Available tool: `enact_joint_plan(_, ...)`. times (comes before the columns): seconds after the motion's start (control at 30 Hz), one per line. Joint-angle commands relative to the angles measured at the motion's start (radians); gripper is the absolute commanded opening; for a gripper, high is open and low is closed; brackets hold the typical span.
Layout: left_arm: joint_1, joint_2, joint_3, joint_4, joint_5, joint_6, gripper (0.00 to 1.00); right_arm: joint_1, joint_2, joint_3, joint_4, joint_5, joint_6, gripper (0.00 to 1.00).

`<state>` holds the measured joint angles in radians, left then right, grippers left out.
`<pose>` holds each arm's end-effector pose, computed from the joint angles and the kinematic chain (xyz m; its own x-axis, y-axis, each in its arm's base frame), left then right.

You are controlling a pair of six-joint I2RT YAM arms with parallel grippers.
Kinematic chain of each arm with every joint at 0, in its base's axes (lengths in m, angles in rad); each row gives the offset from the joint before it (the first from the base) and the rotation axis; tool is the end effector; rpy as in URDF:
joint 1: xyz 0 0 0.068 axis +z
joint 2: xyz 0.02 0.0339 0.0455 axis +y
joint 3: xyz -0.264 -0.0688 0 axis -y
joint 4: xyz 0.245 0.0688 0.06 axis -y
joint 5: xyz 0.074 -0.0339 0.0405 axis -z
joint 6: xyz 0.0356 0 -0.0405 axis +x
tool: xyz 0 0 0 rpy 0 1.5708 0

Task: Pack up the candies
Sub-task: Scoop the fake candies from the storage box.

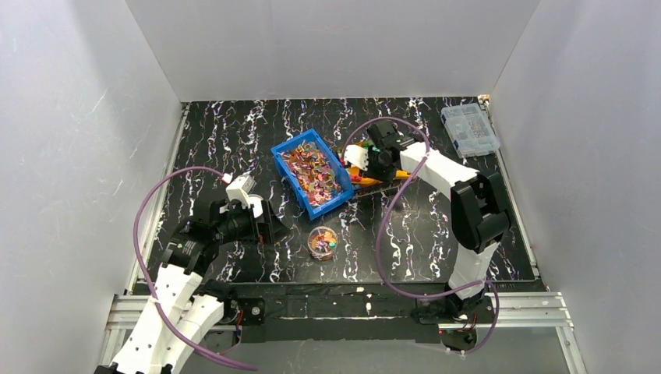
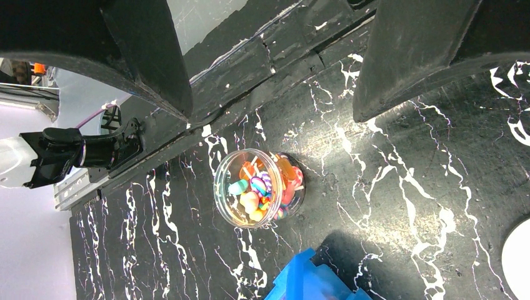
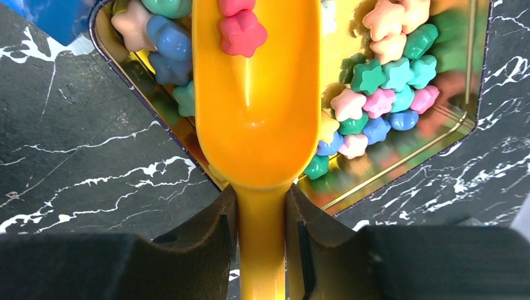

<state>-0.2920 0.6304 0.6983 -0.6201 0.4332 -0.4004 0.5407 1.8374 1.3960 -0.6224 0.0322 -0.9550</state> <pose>0.1275 -0.0539 0.2898 -0.6979 -0.1596 -0.6982 0.3600 0.7646 -0.5346 0.3349 0.1997 0.2220 -0.0239 -0.9660 -0.2575 -0.9012 0.1323 -0.4126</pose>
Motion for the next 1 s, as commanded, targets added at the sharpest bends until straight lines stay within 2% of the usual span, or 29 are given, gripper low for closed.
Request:
enact_joint_plan(0.0, -0.005, 0.002, -0.008, 0.007, 0.007, 0.017, 0.99, -0.03, -0.004, 0.007, -0.043, -0.146, 0.08, 0.01)
enact_joint_plan(0.33, -0.005, 0.008, -0.009, 0.006, 0.01, 0.017, 0.99, -0.103, -0.019, -0.026, 0.039, -0.196, 0.161, 0.01)
enact_joint_plan(0.97, -0.005, 0.031, -0.003, 0.005, 0.024, 0.018, 0.99, -0.183, -0.115, -0.091, 0.166, -0.163, 0.292, 0.01)
